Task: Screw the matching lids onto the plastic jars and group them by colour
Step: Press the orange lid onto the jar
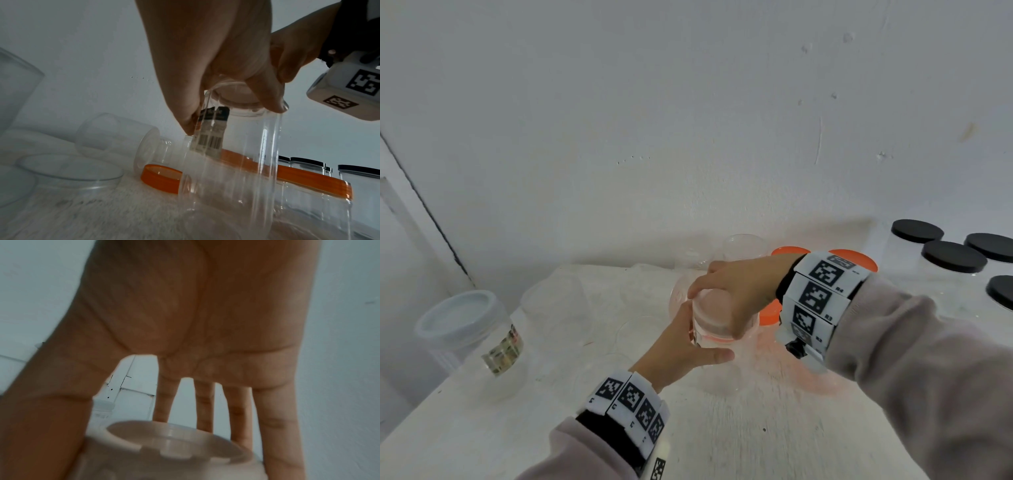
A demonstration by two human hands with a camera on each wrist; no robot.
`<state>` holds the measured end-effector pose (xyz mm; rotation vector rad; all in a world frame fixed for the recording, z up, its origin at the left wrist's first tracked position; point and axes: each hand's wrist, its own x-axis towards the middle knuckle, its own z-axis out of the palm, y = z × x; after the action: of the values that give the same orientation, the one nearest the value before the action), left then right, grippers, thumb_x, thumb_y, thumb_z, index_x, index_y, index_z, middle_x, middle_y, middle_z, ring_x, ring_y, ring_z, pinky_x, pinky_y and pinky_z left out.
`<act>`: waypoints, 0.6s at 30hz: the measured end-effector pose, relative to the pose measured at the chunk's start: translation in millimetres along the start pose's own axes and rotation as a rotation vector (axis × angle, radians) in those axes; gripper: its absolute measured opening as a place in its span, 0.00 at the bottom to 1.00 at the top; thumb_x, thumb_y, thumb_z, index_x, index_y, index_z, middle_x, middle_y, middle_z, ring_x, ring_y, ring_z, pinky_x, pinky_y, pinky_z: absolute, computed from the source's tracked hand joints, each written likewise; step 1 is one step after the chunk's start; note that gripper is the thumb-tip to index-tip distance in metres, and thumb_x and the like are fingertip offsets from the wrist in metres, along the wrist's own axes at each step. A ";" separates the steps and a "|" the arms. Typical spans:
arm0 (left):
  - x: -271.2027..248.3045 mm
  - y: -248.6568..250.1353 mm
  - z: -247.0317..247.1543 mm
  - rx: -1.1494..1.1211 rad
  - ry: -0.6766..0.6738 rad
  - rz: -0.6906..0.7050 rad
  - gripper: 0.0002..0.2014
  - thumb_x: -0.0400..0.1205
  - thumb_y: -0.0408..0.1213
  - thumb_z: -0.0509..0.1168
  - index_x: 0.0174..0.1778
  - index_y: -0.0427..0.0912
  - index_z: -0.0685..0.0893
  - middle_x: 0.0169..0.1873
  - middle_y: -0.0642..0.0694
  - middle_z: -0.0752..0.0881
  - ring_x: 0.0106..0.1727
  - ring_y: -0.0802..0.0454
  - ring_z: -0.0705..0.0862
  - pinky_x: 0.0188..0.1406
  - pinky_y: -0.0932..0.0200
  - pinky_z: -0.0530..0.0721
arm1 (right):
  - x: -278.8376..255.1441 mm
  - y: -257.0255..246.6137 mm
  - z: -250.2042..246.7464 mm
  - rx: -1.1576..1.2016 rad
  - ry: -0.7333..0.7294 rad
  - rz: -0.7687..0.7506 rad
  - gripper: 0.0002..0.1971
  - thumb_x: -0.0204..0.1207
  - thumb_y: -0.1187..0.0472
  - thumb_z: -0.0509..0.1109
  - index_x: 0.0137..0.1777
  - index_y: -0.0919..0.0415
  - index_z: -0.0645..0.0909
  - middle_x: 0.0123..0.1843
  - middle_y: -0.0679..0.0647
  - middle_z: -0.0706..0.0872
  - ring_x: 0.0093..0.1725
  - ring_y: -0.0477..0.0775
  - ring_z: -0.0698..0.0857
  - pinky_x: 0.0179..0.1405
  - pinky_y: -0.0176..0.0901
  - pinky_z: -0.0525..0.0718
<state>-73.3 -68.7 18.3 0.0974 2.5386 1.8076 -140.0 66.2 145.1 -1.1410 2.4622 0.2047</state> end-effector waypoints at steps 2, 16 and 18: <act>0.3 -0.9 -1.4 -0.001 -0.009 0.004 0.48 0.68 0.40 0.81 0.80 0.53 0.59 0.69 0.57 0.77 0.69 0.60 0.77 0.72 0.53 0.76 | 0.1 1.4 -1.4 0.008 -0.013 -0.028 0.41 0.68 0.56 0.77 0.76 0.33 0.60 0.65 0.44 0.65 0.67 0.53 0.72 0.62 0.53 0.79; 2.1 0.4 -4.9 -0.054 -0.120 0.056 0.50 0.71 0.32 0.79 0.81 0.57 0.55 0.74 0.55 0.71 0.75 0.59 0.71 0.76 0.57 0.71 | -1.3 5.0 -0.9 -0.032 -0.007 -0.085 0.42 0.64 0.50 0.81 0.75 0.33 0.63 0.67 0.42 0.68 0.67 0.49 0.71 0.65 0.52 0.76; 1.4 -1.8 -5.2 -0.046 -0.113 0.022 0.48 0.71 0.35 0.79 0.81 0.53 0.56 0.73 0.56 0.73 0.74 0.60 0.72 0.75 0.59 0.72 | 1.7 4.7 3.9 -0.041 0.040 -0.032 0.42 0.63 0.40 0.79 0.75 0.33 0.61 0.64 0.44 0.69 0.62 0.49 0.74 0.59 0.49 0.78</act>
<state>-75.0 -74.1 18.3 0.2202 2.4277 1.8113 -143.3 69.3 140.7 -1.2122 2.4830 0.2256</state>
